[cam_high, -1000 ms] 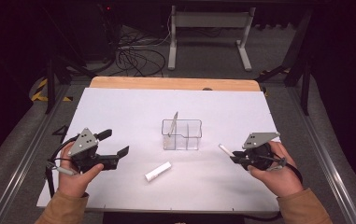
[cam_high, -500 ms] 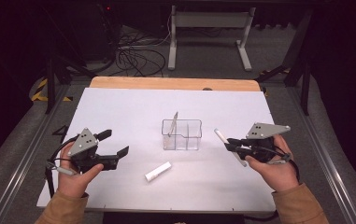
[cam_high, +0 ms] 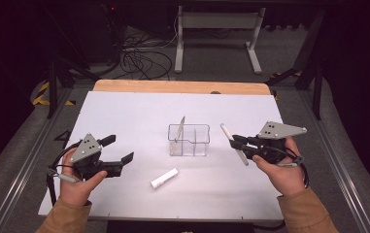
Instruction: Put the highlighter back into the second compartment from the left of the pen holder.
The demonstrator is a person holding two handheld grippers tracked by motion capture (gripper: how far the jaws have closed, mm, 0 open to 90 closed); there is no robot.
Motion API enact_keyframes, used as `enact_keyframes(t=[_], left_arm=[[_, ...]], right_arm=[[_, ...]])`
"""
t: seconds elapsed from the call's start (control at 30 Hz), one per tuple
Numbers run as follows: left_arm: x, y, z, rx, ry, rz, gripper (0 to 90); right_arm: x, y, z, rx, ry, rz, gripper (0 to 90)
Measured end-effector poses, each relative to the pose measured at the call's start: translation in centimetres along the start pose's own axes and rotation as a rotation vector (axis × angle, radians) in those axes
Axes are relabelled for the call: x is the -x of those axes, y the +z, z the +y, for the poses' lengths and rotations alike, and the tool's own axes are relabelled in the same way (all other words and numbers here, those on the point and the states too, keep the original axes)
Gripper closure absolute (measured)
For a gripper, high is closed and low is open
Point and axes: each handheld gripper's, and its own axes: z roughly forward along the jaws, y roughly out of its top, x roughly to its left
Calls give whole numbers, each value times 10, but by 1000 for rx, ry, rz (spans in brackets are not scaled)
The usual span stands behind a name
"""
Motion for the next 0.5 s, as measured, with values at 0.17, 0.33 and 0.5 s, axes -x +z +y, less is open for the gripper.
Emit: enact_keyframes(t=[0.17,0.33,0.5], left_arm=[[0,0,0,0,1,-1,155],[0,0,0,-2,3,-2,155],[1,0,0,-3,1,-5,155]], right_arm=[[-1,2,4,33,-3,2,788],[-2,7,10,64,-7,11,789],[-3,15,18,105,-8,25,788]])
